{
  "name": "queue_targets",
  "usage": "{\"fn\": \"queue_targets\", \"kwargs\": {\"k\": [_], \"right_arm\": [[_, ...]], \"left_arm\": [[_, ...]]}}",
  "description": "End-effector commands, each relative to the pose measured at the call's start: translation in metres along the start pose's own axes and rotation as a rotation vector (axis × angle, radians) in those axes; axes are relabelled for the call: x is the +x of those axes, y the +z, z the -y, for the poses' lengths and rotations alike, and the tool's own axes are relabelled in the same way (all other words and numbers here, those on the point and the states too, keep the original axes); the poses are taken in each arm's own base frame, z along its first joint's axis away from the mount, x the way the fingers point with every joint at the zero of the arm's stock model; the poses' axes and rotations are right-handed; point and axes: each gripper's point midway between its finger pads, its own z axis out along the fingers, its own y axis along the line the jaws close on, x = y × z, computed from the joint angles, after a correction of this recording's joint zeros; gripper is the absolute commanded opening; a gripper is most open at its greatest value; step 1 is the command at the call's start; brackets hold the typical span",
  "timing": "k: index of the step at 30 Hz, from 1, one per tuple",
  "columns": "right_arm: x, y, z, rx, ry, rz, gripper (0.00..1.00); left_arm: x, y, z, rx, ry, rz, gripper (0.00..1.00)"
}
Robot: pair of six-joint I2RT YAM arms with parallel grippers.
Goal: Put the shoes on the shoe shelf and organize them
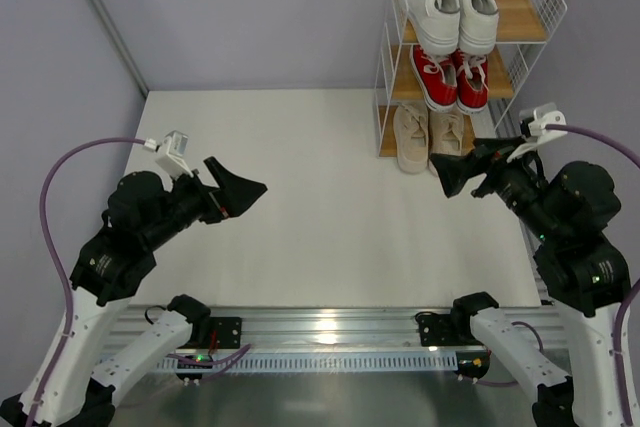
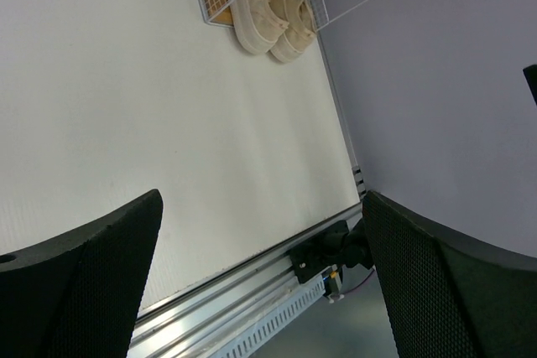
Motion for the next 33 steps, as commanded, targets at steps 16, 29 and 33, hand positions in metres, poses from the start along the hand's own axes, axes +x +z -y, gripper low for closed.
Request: {"fn": "queue_targets", "kwargs": {"k": [16, 29, 33], "right_arm": [[0.000, -0.088, 0.011, 0.183, 0.100, 0.054, 0.98], [-0.021, -0.107, -0.002, 0.130, 0.072, 0.132, 0.98], [-0.032, -0.119, -0.007, 0.115, 0.059, 0.189, 0.98]], "left_arm": [[-0.004, 0.012, 0.012, 0.057, 0.038, -0.007, 1.00], [-0.010, -0.003, 0.002, 0.002, 0.083, 0.038, 1.00], [-0.010, -0.003, 0.001, 0.004, 0.084, 0.041, 1.00]]}}
